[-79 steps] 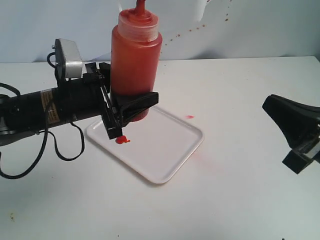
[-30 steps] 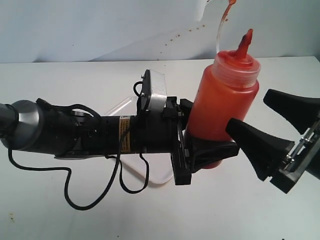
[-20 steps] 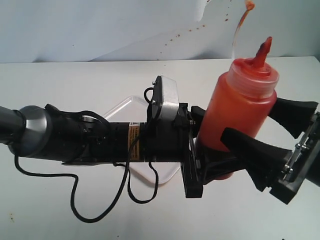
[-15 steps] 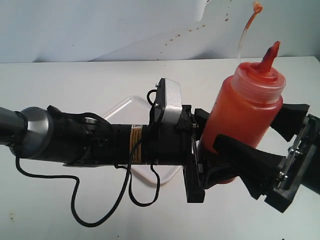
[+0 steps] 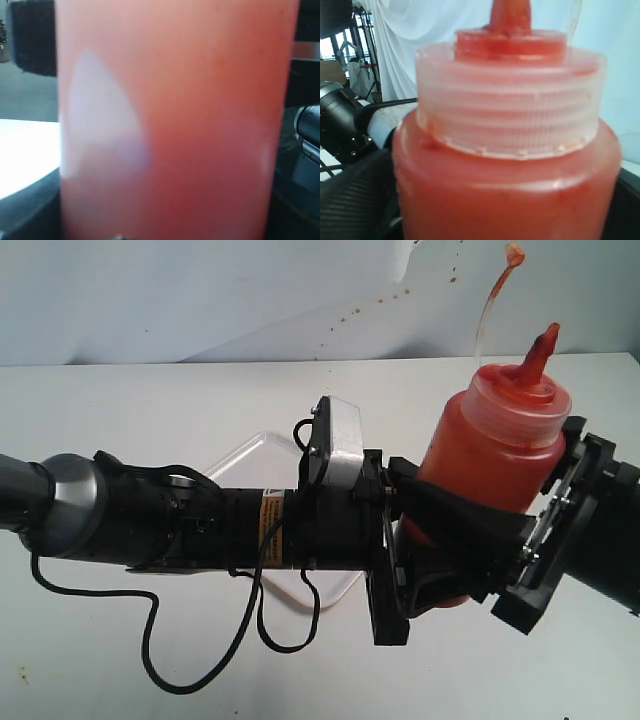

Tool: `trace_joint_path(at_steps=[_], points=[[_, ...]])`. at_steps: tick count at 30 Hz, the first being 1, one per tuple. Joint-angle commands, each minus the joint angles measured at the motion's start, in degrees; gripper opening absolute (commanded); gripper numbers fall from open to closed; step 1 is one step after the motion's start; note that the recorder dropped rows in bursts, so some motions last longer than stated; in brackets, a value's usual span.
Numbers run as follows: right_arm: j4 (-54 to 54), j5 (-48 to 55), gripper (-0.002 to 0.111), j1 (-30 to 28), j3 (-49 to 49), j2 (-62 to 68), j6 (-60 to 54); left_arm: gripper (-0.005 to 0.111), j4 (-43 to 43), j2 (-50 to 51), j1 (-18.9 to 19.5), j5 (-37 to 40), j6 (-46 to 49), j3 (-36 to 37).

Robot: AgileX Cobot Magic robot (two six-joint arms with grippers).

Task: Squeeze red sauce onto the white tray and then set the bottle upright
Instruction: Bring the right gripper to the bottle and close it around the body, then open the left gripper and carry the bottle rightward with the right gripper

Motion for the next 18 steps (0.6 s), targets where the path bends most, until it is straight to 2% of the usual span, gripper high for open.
trace_joint_path(at_steps=[1, 9, 15, 18], points=[[0.6, 1.4, 0.079, 0.4, -0.4, -0.3, -0.3, 0.0, -1.1, -0.3, -0.4, -2.4, 0.3, -0.5], [0.6, 1.7, 0.041, 0.4, -0.4, -0.3, -0.3, 0.0, -1.1, -0.3, -0.4, -2.4, 0.3, -0.5], [0.6, 1.7, 0.002, 0.4, -0.4, -0.3, -0.3, 0.0, -1.1, -0.3, -0.4, -2.4, 0.3, -0.5], [0.6, 1.7, 0.0, 0.4, -0.4, -0.3, -0.3, 0.0, -1.1, -0.3, -0.4, -2.4, 0.4, -0.5]])
